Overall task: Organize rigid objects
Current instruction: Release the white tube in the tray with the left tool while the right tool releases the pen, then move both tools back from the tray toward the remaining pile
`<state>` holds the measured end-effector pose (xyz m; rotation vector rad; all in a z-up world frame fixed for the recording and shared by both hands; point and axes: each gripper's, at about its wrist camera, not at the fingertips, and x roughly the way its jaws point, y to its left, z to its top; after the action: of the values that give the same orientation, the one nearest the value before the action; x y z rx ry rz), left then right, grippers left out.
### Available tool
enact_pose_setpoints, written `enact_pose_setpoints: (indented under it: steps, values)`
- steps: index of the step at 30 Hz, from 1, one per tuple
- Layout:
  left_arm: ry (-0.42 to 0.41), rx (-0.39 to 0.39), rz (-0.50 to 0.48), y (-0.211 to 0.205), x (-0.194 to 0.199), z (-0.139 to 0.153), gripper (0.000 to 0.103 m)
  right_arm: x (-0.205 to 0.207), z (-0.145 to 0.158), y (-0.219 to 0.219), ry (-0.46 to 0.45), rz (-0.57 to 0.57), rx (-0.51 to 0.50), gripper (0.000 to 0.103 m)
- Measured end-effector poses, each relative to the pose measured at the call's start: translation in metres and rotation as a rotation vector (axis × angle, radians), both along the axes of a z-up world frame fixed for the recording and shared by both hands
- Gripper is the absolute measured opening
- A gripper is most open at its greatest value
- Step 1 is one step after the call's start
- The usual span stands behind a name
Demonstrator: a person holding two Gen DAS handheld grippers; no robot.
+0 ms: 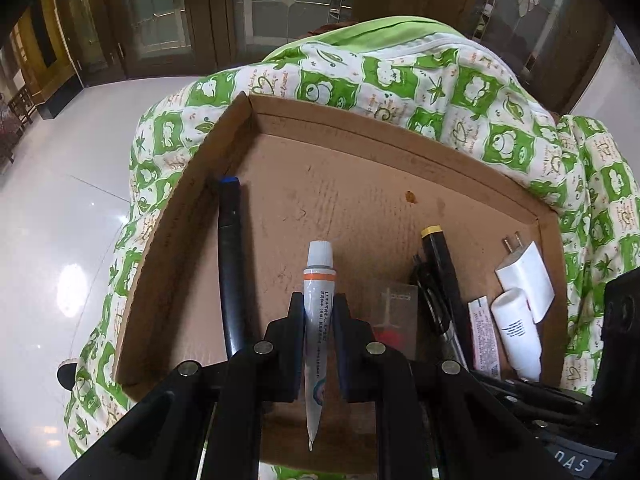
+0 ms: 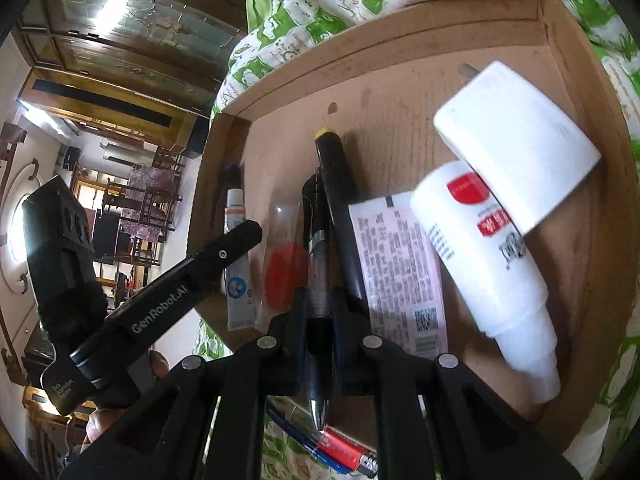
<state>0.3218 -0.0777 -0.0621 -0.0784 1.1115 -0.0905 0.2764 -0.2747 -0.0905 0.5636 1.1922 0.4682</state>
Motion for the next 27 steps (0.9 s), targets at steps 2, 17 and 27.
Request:
enact_pose_setpoints:
  steps: [2, 17, 27]
  values:
    - [0.003, 0.001, 0.001, 0.0, 0.003, -0.003, 0.013, 0.004, 0.0, 0.003, -0.008, 0.0, 0.0, 0.011]
    - [0.005, 0.022, -0.006, 0.001, 0.002, -0.006, 0.018, 0.006, 0.007, 0.021, -0.097, 0.031, -0.049, 0.032]
    - [-0.071, -0.014, 0.028, 0.011, -0.051, 0.034, 0.07, -0.024, 0.038, 0.0, -0.199, -0.003, -0.05, 0.069]
